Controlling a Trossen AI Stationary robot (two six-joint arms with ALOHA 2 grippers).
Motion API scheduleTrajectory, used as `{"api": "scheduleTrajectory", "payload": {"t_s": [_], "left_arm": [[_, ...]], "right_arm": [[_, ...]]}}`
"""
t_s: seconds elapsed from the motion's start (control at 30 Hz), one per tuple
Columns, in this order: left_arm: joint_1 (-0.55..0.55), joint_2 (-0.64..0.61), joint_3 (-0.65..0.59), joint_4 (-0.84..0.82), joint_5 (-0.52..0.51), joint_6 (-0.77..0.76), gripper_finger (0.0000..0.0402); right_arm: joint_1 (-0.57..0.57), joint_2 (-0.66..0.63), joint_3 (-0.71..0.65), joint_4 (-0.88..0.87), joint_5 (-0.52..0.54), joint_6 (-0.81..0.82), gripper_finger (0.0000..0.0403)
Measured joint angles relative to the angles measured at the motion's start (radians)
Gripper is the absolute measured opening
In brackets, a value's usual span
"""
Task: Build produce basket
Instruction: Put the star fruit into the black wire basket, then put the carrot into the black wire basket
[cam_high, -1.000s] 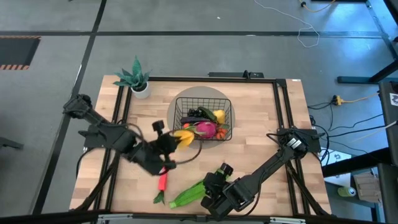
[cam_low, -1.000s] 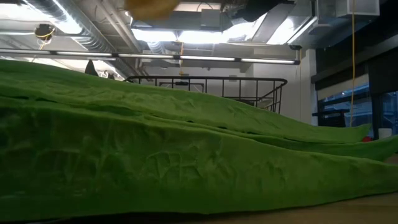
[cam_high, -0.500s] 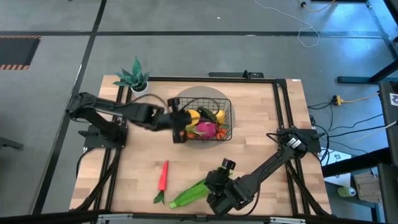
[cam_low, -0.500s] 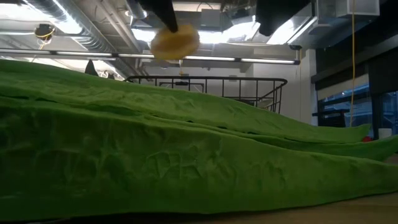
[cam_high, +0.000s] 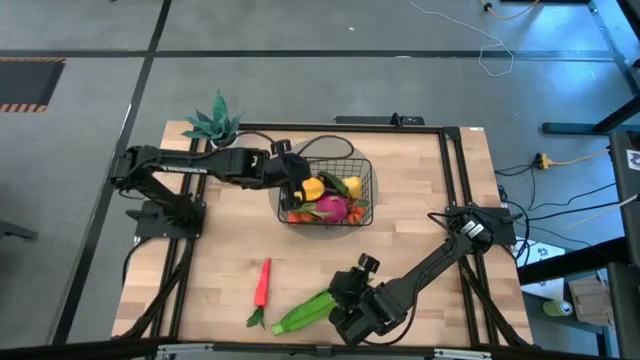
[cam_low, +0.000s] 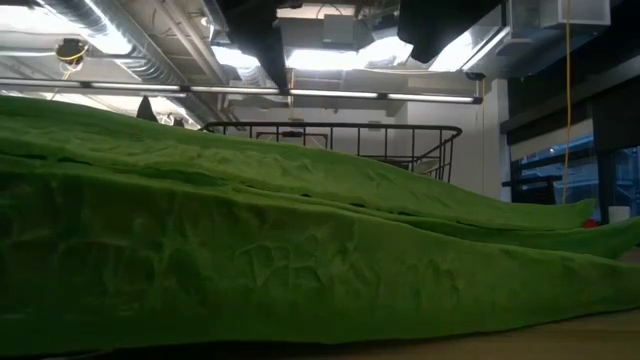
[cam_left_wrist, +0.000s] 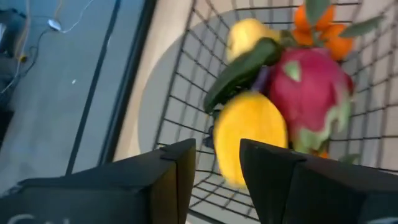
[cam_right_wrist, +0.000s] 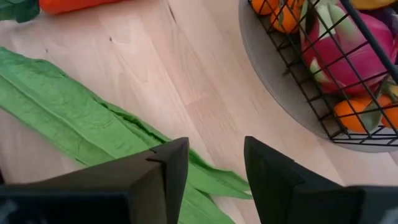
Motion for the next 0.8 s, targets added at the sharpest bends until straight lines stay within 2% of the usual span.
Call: {"api": "scheduleTrajectory", "payload": {"t_s": [0.13,0.23,0.4,0.5,0.63,0.8], "left_arm": [[0.01,-0.001,0.0,-0.018,-0.003,-0.043,0.0115],[0.001,-0.001,0.0,-0.081,0.013,-0.153,0.0116],[-0.041,-0.001,0.0,-0.277,0.14,-0.365,0.0115],[-0.102,-0.001,0.0,-0.368,0.209,-0.466,0.0114],[-0.215,-0.001,0.0,-0.407,0.285,-0.499,0.0114],[-0.376,-0.001,0.0,-0.401,0.299,-0.662,0.0114]], "right_arm": [[-0.002,0.0,0.0,0.001,0.0,0.001,0.0145],[-0.002,0.0,0.0,0.001,0.001,0.001,0.0145],[-0.002,0.0,0.0,0.001,0.001,-0.001,0.0145],[-0.002,0.0,0.0,0.001,0.001,-0.003,0.0145],[-0.001,0.0,0.0,0.001,0.001,-0.002,0.0145],[-0.001,0.0,0.0,0.012,0.001,-0.001,0.0145]]}}
